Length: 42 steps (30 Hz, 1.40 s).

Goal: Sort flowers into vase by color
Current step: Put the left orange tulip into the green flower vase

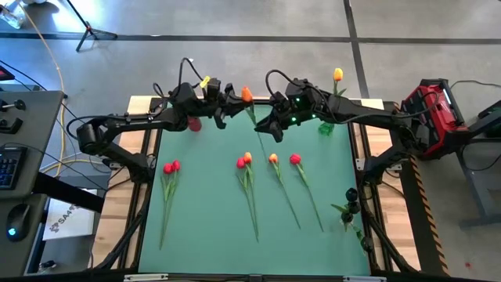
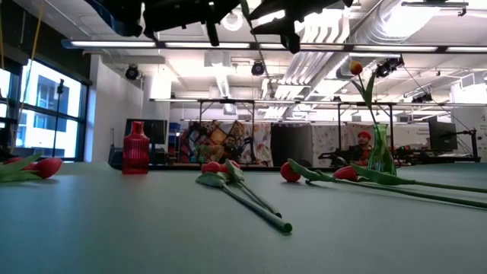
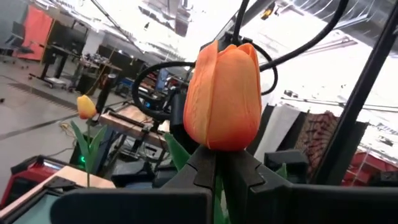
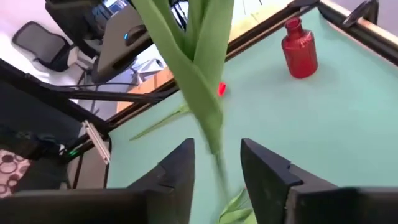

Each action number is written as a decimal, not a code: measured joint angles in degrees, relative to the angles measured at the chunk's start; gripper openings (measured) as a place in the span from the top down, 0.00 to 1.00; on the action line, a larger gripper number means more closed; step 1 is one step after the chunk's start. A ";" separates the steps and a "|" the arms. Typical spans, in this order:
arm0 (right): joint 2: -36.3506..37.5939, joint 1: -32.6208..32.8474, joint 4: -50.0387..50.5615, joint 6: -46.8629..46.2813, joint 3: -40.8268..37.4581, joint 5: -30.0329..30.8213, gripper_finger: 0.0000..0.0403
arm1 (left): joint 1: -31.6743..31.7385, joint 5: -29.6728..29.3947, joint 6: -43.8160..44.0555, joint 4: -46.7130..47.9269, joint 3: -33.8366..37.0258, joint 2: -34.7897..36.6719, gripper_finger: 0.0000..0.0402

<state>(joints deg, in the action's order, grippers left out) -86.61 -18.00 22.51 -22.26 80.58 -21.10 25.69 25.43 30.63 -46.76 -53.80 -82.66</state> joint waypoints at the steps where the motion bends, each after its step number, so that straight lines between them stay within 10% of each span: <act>1: 0.00 -0.02 -0.12 -0.20 0.00 0.00 0.73 | 0.22 0.40 0.31 -0.03 -0.03 0.01 1.00; 15: 0.00 0.00 -3.93 -2.00 0.00 1.22 0.92 | 0.24 2.45 0.62 0.50 -0.03 -0.04 1.00; 30: 0.00 -0.02 -7.69 0.74 0.00 1.57 0.64 | 0.22 3.30 -2.06 0.54 -0.03 -0.06 1.00; 42: 0.00 -0.02 -8.10 1.77 0.00 1.06 0.96 | 0.20 2.32 -2.38 0.62 0.02 -0.06 0.98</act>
<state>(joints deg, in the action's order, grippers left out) -86.61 -18.02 14.41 -20.49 80.58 -20.04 25.89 27.75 28.25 -46.14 -53.78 -82.72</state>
